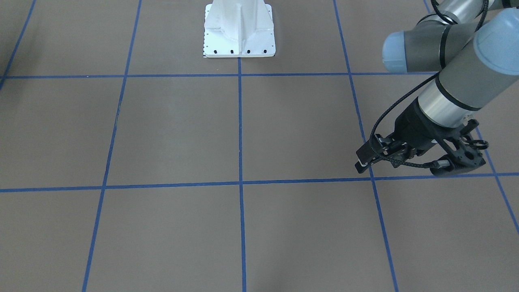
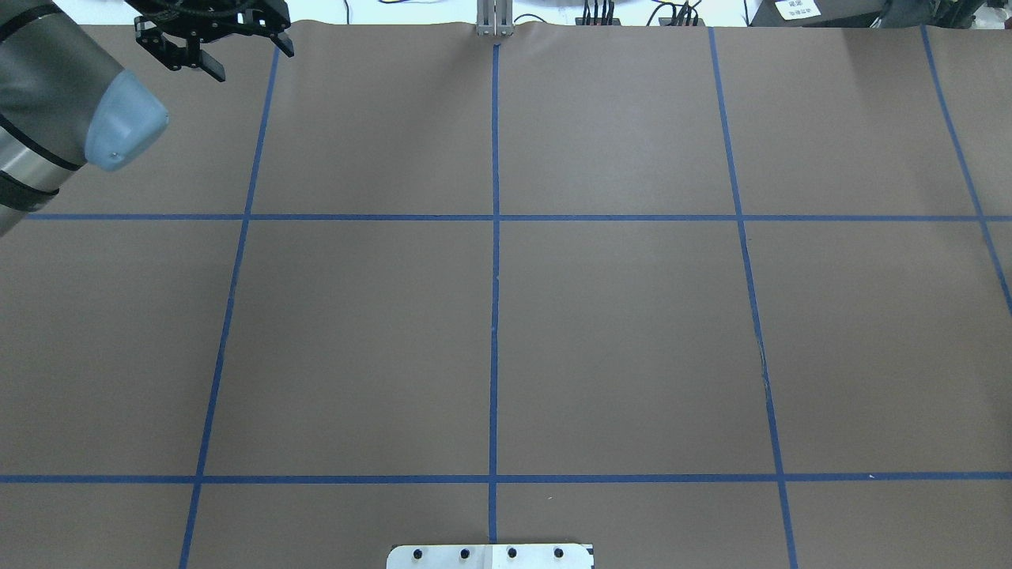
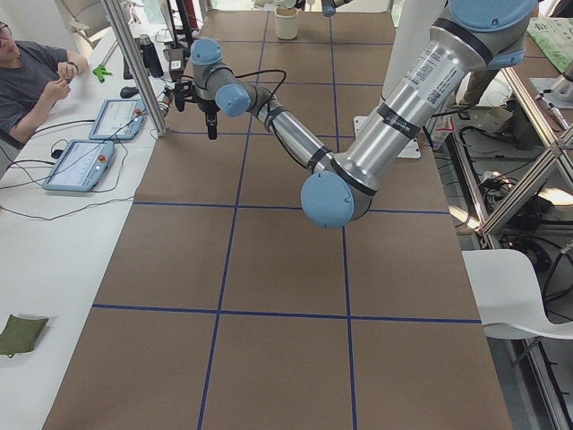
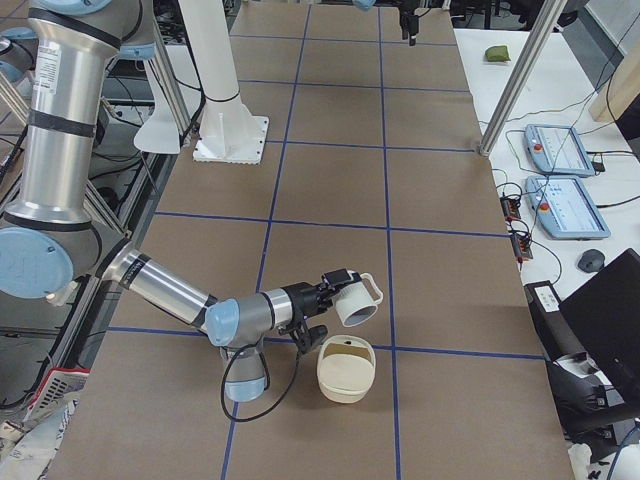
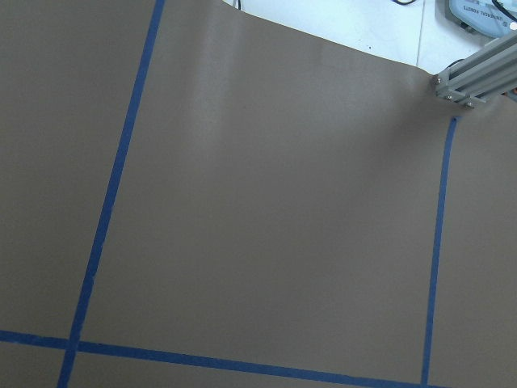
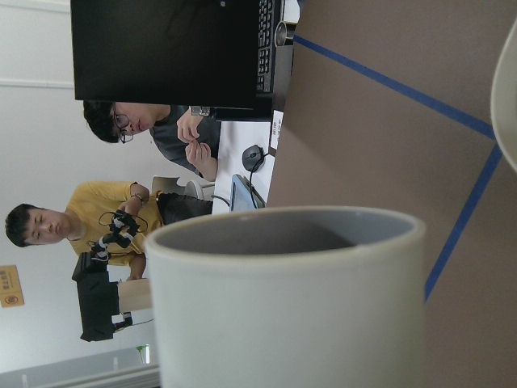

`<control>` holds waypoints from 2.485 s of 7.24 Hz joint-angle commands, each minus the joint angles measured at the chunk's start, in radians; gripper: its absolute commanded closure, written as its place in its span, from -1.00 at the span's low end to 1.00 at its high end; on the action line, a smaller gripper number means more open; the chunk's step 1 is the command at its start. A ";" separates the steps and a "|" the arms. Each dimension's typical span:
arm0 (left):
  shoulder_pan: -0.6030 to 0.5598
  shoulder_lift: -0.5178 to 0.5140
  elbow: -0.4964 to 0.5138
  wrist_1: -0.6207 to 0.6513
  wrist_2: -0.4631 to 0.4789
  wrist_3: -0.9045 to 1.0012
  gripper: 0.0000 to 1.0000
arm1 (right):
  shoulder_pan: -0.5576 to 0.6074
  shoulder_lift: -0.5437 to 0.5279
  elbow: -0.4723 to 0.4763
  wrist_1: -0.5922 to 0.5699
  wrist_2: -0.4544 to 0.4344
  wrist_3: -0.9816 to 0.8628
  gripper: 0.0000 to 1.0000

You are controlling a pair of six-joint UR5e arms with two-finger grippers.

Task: Left arm hands cup to right arm to dump lemon

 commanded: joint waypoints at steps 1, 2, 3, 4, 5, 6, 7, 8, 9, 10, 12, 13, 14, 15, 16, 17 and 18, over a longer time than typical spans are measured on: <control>-0.002 -0.007 0.000 0.004 0.000 0.000 -1.00 | 0.024 0.013 -0.035 0.004 -0.003 0.182 0.59; -0.002 -0.009 -0.002 0.006 0.000 0.000 -1.00 | 0.024 0.013 -0.037 0.004 -0.003 0.271 0.58; -0.002 -0.012 0.000 0.007 0.000 0.000 -1.00 | 0.026 0.007 -0.041 0.004 -0.003 0.320 0.58; -0.002 -0.013 0.000 0.007 0.000 0.000 -1.00 | 0.030 0.000 -0.043 0.006 -0.003 0.398 0.58; -0.002 -0.018 0.000 0.007 0.000 -0.001 -1.00 | 0.067 -0.012 -0.044 0.004 -0.002 0.472 0.57; -0.002 -0.020 0.000 0.009 0.000 -0.002 -1.00 | 0.091 -0.021 -0.052 0.004 0.000 0.530 0.54; -0.002 -0.023 -0.002 0.010 0.000 -0.002 -1.00 | 0.104 -0.016 -0.063 0.003 0.005 0.598 0.53; -0.002 -0.023 -0.002 0.011 0.000 -0.002 -1.00 | 0.104 -0.013 -0.064 0.003 0.011 0.665 0.53; 0.000 -0.021 -0.002 0.011 0.002 -0.002 -1.00 | 0.102 -0.007 -0.063 0.001 0.031 0.713 0.50; 0.000 -0.021 -0.002 0.011 0.002 -0.002 -1.00 | 0.104 0.008 -0.063 0.001 0.049 0.762 0.45; 0.016 -0.021 0.000 0.011 0.005 -0.003 -1.00 | 0.140 0.017 -0.063 0.001 0.106 0.841 0.42; 0.016 -0.021 -0.002 0.011 0.017 -0.003 -1.00 | 0.147 0.022 -0.063 0.001 0.115 0.864 0.40; 0.016 -0.023 -0.002 0.011 0.017 -0.003 -1.00 | 0.158 0.040 -0.061 0.001 0.136 0.896 0.38; 0.018 -0.021 -0.002 0.011 0.017 -0.003 -1.00 | 0.162 0.046 -0.063 0.001 0.140 0.902 0.36; 0.018 -0.021 -0.002 0.011 0.017 -0.003 -1.00 | 0.173 0.051 -0.063 0.001 0.153 0.922 0.35; 0.018 -0.021 -0.002 0.011 0.017 -0.003 -1.00 | 0.194 0.068 -0.063 0.001 0.178 0.965 0.35; 0.019 -0.021 -0.002 0.011 0.017 -0.003 -1.00 | 0.202 0.089 -0.061 0.001 0.196 1.000 0.34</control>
